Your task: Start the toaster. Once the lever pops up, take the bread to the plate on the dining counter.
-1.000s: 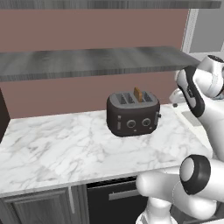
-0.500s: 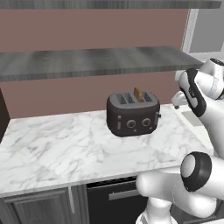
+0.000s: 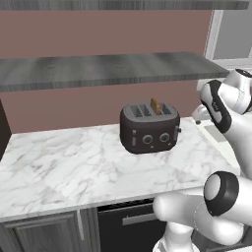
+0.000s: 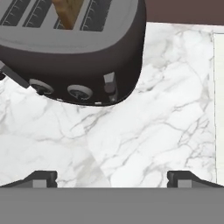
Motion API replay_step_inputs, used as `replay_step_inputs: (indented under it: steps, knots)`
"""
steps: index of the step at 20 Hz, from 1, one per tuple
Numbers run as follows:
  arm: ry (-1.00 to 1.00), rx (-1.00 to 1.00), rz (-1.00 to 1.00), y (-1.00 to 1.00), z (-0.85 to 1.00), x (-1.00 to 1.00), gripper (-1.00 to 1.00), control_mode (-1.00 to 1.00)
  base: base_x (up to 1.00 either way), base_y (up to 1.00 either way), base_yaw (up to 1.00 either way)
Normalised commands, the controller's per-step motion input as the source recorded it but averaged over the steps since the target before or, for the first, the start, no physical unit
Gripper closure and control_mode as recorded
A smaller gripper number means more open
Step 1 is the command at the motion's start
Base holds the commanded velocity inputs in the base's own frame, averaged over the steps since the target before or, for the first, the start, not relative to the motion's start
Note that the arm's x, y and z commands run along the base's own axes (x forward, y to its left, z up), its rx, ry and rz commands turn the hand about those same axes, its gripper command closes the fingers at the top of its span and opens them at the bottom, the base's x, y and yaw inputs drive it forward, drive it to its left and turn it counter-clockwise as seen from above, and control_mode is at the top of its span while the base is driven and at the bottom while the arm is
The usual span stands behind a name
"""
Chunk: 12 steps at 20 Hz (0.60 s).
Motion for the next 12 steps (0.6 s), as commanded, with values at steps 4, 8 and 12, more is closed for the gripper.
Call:
replay_step_inputs:
  steps: [4, 8, 12]
  knots:
    - [-0.01, 0.00, 0.00, 0.00, -0.01, -0.01, -1.00, -1.00, 0.00, 0.00, 0.00]
    - [0.00, 0.00, 0.00, 0.00, 0.00, 0.00, -1.00, -1.00, 0.00, 0.00, 0.00]
    - [0.00, 0.00, 0.02, 0.00, 0.00, 0.14, -1.00, -1.00, 0.00, 0.00, 0.00]
